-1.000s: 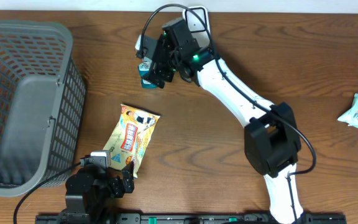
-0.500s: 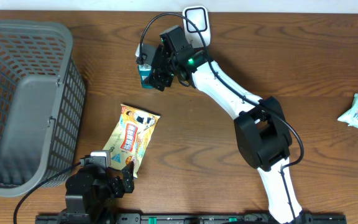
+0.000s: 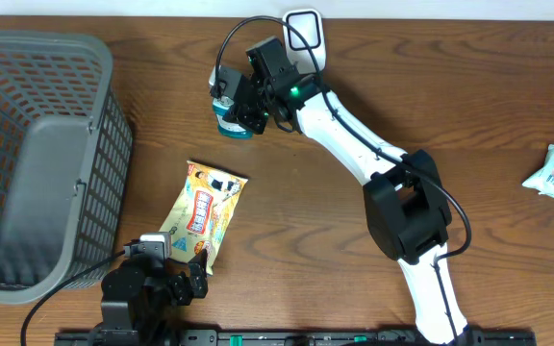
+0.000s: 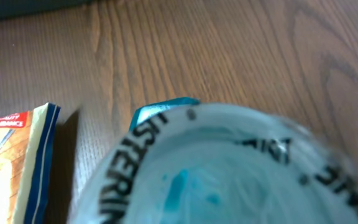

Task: Scan the item barcode
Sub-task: 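Lift the bottle and hold it under the white scanner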

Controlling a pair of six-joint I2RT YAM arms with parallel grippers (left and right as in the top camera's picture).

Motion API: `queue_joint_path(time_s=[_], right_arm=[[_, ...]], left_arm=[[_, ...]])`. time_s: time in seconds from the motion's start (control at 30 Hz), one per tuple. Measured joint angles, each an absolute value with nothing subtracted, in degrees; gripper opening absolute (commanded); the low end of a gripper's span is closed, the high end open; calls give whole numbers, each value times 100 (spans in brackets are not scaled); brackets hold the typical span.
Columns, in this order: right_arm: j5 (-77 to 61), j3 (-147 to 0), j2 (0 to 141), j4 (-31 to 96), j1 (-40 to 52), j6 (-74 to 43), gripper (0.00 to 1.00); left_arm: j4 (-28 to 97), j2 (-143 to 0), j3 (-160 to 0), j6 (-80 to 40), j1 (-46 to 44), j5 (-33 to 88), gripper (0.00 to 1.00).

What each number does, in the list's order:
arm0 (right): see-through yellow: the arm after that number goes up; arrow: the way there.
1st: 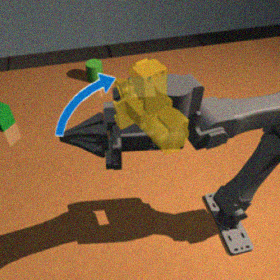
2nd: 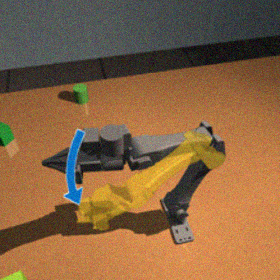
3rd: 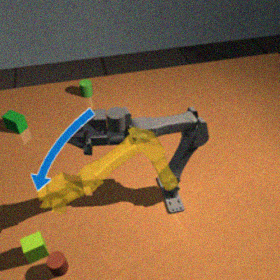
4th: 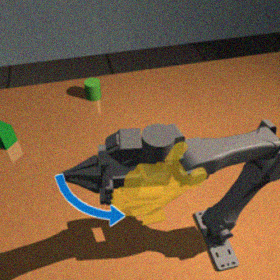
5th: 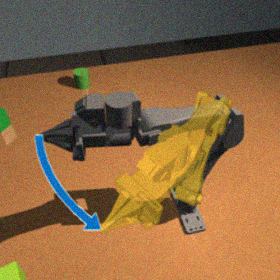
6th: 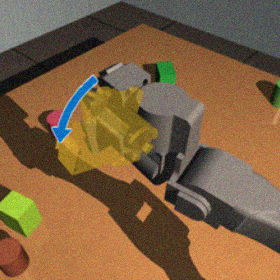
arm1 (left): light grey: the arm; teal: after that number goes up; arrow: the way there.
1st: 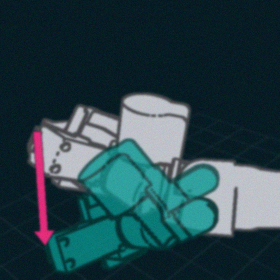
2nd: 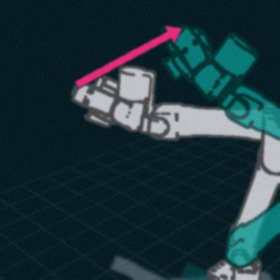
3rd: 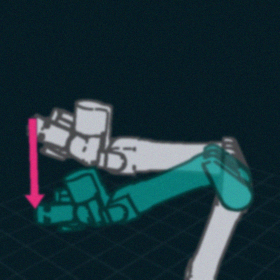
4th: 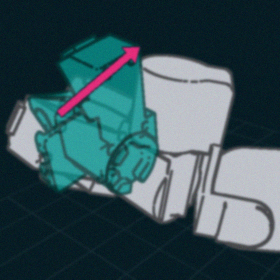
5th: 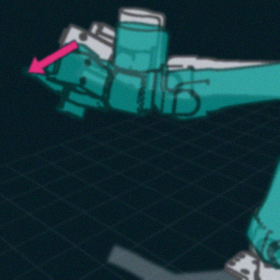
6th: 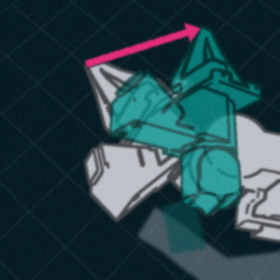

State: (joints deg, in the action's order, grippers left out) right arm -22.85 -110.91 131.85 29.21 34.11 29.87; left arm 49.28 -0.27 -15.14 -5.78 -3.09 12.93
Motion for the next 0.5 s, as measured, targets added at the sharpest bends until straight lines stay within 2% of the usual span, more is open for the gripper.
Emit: queue_joint_path(time_s=[0.3,0.5], right_arm=[[-2314,-11854,13227,3848,3411,2875,1],[-1940,-12499,13227,4574,3435,2672,1]], left_arm=[[4928,-27,-1514,-578,-309,1293,99],[4928,-27,-1514,-578,-309,1295,99]])
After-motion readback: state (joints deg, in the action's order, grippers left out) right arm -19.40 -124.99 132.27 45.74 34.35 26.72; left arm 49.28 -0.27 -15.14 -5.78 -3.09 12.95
